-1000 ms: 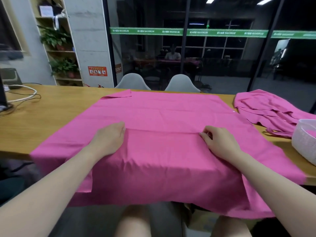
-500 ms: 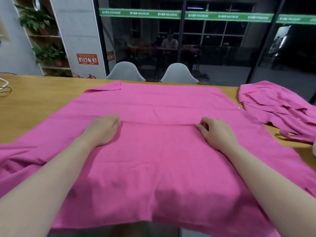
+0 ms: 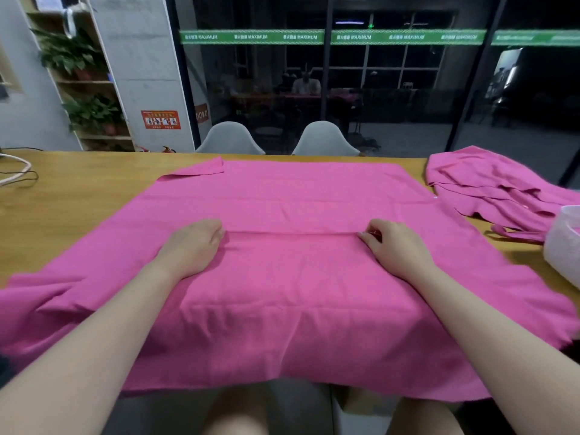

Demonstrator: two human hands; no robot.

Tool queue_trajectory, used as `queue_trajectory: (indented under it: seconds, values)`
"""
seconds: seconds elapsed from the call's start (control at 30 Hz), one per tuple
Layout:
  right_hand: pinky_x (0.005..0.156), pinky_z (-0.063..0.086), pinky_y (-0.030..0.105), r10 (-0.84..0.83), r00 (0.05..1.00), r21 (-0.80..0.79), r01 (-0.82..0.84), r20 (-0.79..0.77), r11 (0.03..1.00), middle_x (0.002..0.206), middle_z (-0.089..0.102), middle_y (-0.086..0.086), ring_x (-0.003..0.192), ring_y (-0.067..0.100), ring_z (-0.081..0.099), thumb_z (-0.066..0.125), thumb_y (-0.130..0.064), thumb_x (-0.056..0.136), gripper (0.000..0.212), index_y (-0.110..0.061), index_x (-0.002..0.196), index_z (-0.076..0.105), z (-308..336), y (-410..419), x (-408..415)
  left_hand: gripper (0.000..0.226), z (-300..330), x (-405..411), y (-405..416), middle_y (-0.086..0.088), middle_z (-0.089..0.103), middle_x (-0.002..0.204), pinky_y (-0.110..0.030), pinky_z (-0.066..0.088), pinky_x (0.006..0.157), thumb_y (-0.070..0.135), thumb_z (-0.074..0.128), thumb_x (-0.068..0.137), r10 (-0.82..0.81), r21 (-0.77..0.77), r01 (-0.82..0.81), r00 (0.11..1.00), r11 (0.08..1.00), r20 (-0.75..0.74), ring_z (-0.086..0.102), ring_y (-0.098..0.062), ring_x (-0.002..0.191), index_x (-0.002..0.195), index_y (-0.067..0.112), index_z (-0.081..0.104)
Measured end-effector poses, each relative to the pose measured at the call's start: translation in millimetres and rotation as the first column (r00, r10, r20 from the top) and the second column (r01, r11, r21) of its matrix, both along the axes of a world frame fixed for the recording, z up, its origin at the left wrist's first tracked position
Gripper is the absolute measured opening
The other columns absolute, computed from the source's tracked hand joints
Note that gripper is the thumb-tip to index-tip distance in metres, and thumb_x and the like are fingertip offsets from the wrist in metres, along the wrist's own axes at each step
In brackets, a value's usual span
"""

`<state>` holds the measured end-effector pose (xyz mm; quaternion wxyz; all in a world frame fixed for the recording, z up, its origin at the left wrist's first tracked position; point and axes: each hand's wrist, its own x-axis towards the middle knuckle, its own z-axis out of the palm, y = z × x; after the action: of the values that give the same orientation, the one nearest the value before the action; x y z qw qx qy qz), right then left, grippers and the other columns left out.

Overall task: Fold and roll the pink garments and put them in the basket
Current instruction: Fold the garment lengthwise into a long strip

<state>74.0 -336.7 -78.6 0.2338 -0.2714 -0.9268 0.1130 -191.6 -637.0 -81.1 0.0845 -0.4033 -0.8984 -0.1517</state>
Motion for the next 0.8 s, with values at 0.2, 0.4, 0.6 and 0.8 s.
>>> queue_trajectory:
  seconds: [0.2,0.4,0.6,0.8]
  values:
    - [0.067,0.047,0.040,0.006,1.000,0.005,-0.006,-0.003,1.000,0.083,0.070,0.004,0.086,0.035,0.063,0.057,-0.042,0.099,0.023,-0.027,0.082,0.053,0,-32,39,0.026,0,39,-32,-0.008,0.062,0.098,-0.041,0.043,0.078,0.030,0.036,0.108,-0.002,-0.005,0.002,1.000,1.000,-0.006,0.057,-0.032,0.091,0.091,0.017,0.050]
    - [0.066,0.048,0.041,0.012,1.000,0.016,-0.012,-0.024,1.000,0.081,0.069,0.002,0.084,0.035,0.064,0.056,-0.043,0.100,0.023,-0.026,0.085,0.057,-4,-62,72,0.024,-6,74,-63,-0.009,0.063,0.098,-0.045,0.046,0.081,0.030,0.034,0.108,-0.022,0.025,0.023,0.998,0.999,-0.053,0.060,-0.035,0.094,0.086,0.024,0.043]
    - [0.064,0.046,0.040,0.014,1.000,-0.007,-0.014,-0.011,1.000,0.075,0.065,-0.002,0.085,0.034,0.063,0.059,-0.038,0.098,0.021,-0.025,0.082,0.058,13,-69,75,0.035,8,78,-63,-0.017,0.063,0.127,-0.046,0.046,0.099,0.030,0.033,0.109,0.034,-0.004,-0.033,0.999,0.999,0.036,0.059,-0.036,0.117,0.120,0.007,0.057]
    - [0.064,0.041,0.036,0.006,0.995,0.085,0.002,-0.097,0.996,0.082,0.066,0.000,0.082,0.029,0.058,0.060,-0.037,0.099,0.018,-0.024,0.086,0.059,62,-38,44,0.029,61,54,-38,-0.014,0.063,0.098,-0.048,0.046,0.081,0.034,0.032,0.108,0.028,0.147,-0.014,0.996,0.989,-0.089,0.059,-0.038,0.093,0.085,0.019,0.041]
